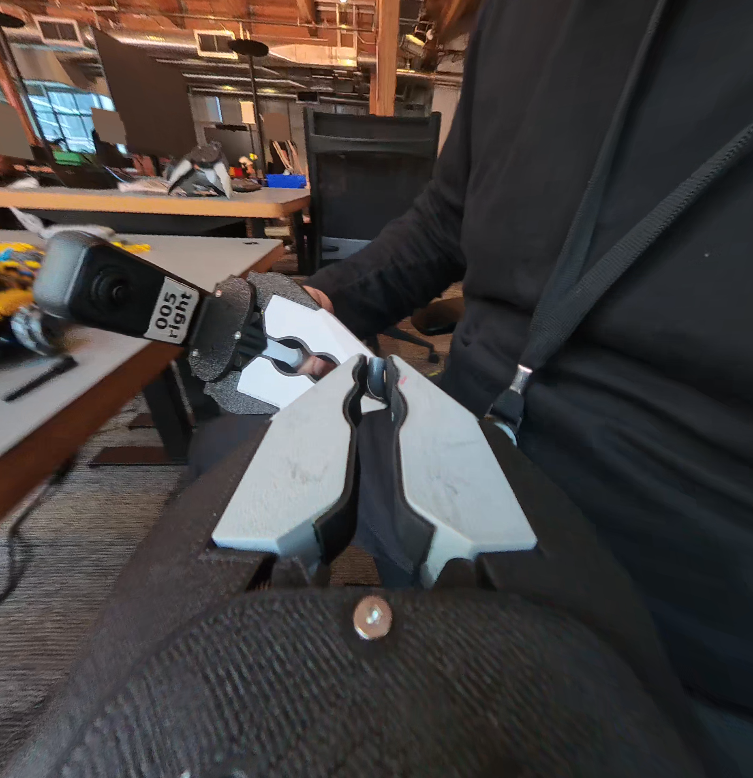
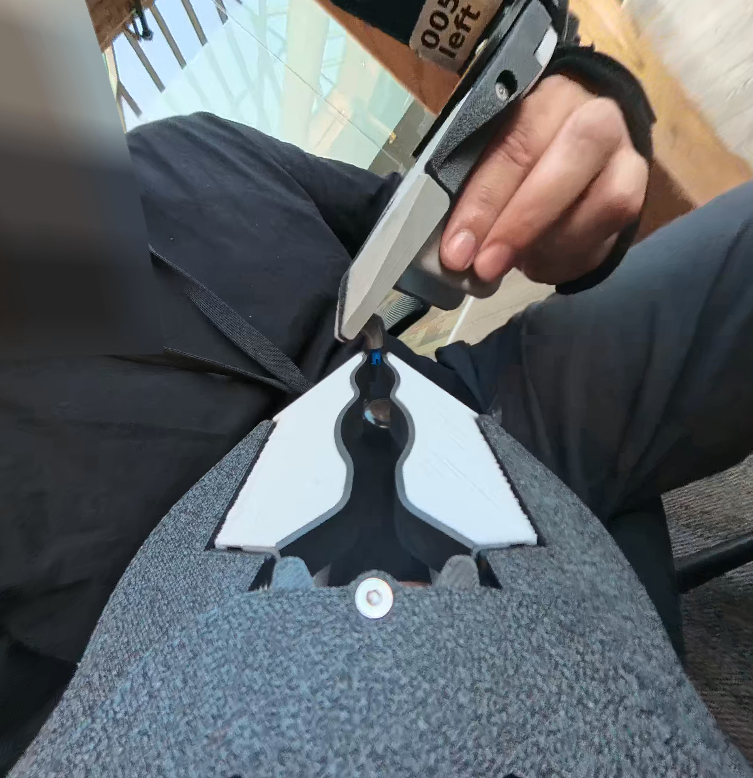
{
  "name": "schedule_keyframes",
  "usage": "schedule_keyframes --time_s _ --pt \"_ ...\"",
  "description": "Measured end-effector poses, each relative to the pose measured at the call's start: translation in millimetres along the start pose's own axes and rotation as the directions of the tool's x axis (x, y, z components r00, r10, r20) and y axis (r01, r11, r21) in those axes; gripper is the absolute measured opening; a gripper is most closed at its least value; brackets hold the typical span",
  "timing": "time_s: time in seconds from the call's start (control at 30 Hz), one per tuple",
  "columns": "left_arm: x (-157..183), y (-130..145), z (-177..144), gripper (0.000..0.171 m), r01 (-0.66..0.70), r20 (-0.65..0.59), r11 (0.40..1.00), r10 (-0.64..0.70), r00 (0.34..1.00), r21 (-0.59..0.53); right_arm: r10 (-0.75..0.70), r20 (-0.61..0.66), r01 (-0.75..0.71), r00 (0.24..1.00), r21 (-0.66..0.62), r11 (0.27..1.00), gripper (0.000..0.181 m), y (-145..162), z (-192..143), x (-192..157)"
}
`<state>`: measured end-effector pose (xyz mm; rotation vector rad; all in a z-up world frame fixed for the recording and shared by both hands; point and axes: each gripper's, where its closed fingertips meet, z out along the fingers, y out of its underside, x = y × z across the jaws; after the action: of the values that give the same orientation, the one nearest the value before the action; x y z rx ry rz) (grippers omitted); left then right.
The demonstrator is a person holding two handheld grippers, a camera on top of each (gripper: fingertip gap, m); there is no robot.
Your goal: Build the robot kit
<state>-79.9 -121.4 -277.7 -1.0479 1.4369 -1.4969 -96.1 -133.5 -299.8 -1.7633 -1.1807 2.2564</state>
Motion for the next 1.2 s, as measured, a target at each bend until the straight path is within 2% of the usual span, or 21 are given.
schedule_keyframes --time_s 0.2,0.47,0.63,0.77,0.93,1.07,1.13,1.2 --pt "-39 -33 -1 0.005 -0.116 0.148 0.983 0.137 0.98 -0.139 -0.153 -0.141 0.165 0.978 0.085 0.983 0.004 -43 -27 -10" --pt "-63 -62 16 0.005 -0.271 0.233 0.936 0.322 0.918 -0.225 -0.252 -0.268 0.311 0.93 0.205 0.928 0.004 -65 -58 -32" --pt "-82 -78 26 0.005 -0.304 0.33 0.927 0.363 0.871 -0.218 -0.238 -0.384 0.368 0.892 0.311 0.876 0.005 -79 -79 -42" --pt "-98 -81 36 0.005 -0.32 0.395 0.918 0.39 0.832 -0.233 -0.208 -0.502 0.432 0.84 0.385 0.816 0.006 -84 -100 -44" --pt "-112 -79 45 0.005 -0.363 0.445 0.893 0.448 0.775 -0.267 -0.161 -0.589 0.491 0.792 0.458 0.741 0.006 -81 -126 -50" --pt "-127 -73 41 0.005 -0.413 0.47 0.857 0.515 0.717 -0.309 -0.133 -0.725 0.568 0.676 0.397 0.721 0.011 -71 -148 -40" --pt "-144 -61 34 0.005 -0.462 0.464 0.792 0.609 0.644 -0.399 -0.113 -0.822 0.611 0.558 0.315 0.726 0.011 -66 -166 -33" --pt "-165 -53 24 0.004 -0.516 0.436 0.691 0.722 0.537 -0.506 -0.099 -0.913 0.624 0.396 0.189 0.758 0.014 -60 -187 -24"
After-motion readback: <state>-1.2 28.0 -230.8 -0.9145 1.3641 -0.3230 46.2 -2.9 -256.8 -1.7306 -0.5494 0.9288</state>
